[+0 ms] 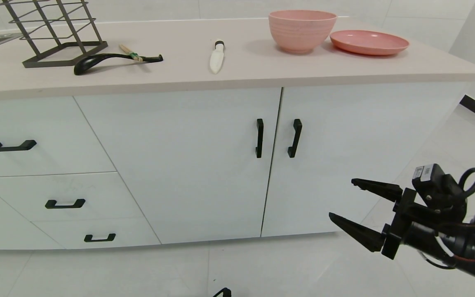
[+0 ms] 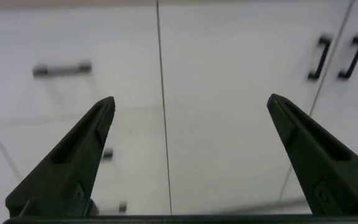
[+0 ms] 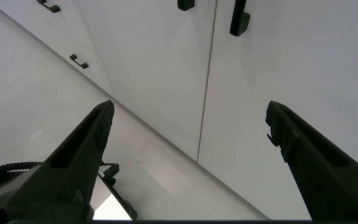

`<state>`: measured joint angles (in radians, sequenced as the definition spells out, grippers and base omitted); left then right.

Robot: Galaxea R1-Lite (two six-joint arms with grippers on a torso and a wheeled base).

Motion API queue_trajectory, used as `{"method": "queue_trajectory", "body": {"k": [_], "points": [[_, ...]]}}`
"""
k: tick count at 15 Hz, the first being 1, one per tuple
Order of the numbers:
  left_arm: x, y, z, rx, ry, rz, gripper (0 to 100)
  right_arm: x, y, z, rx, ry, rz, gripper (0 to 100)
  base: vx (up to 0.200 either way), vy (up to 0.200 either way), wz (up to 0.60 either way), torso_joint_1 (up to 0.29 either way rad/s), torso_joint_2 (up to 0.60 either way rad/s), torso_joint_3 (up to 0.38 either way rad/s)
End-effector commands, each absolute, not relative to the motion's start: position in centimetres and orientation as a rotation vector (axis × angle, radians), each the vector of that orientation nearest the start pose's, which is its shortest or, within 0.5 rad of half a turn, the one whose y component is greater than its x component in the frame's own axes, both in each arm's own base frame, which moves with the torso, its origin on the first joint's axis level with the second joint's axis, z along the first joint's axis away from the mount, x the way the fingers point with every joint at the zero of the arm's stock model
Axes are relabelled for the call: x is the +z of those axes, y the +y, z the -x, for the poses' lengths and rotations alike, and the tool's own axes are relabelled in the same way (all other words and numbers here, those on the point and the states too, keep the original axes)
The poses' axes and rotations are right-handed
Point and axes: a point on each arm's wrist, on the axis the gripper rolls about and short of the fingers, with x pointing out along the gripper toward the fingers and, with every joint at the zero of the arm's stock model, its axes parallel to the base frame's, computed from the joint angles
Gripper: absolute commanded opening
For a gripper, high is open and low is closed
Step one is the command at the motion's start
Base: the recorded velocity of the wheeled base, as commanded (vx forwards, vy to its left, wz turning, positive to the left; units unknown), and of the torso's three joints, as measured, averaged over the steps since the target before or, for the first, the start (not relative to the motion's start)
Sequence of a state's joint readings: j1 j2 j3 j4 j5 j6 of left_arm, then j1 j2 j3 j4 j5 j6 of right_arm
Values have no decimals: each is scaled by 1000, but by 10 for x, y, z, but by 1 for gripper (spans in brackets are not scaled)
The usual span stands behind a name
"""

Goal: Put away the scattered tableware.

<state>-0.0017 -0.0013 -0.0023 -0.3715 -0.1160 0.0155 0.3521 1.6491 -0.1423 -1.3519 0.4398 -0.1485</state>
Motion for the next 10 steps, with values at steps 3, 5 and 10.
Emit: {"method": "queue_trajectory", "body": {"k": [3,5,10], "points": [[211,-6,44,-388,-471,61,100,117,102,-218,843,59,139,100,0,0,0,0,0,0],[261,-9,13,-497,-419,33,100,125,107,-226,849,15,140,100,0,0,0,0,0,0],[250,-35,-90,-980,-324,-59,100,127,109,-225,855,-1,160,100,0,0,0,0,0,0]]}}
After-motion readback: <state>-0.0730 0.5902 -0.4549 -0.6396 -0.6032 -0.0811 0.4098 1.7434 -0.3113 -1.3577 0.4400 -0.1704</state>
